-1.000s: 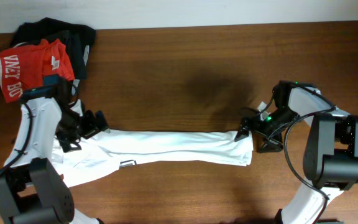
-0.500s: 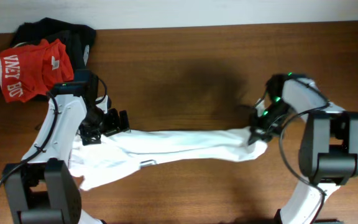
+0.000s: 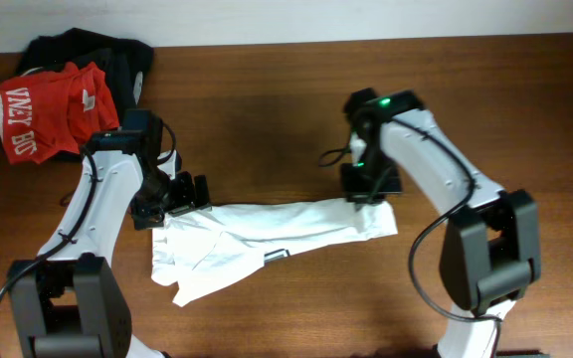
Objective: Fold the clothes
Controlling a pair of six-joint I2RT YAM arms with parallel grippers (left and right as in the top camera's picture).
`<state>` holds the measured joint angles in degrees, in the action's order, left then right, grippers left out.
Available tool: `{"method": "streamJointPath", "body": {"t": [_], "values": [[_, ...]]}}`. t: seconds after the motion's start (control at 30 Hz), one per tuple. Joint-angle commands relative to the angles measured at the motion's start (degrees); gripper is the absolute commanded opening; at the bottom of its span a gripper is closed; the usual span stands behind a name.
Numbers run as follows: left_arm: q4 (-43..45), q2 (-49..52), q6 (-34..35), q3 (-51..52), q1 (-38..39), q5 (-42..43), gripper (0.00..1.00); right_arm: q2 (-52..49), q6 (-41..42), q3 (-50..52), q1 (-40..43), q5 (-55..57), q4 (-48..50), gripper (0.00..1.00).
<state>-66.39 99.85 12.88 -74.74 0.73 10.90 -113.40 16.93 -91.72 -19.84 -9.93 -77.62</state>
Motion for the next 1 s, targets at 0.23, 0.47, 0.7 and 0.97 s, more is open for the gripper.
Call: {"method": "streamJointPath", "body": {"t": [0.23, 0.47, 0.7, 0.97], "values": [[0.1, -0.2, -0.1, -0.3, 0.3, -0.8, 0.99, 1.4, 11.4, 0.2, -13.9, -1.5, 9.0, 0.08], [0.3, -0.2, -0.1, -0.3, 0.5, -0.9, 0.99, 1.9, 14.4, 1.0, -18.3, -2.2, 14.4, 0.58], [0.4, -0.2, -0.1, -0.3, 0.5, -2.3, 0.99, 2.8, 1.0, -7.9, -9.7, -1.7, 3.8, 0.87], [0.4, -0.2, -0.1, -0.3, 0.5, -2.3, 0.99, 2.0, -3.2, 4.7, -18.9, 3.3, 18.8, 0.78]]}}
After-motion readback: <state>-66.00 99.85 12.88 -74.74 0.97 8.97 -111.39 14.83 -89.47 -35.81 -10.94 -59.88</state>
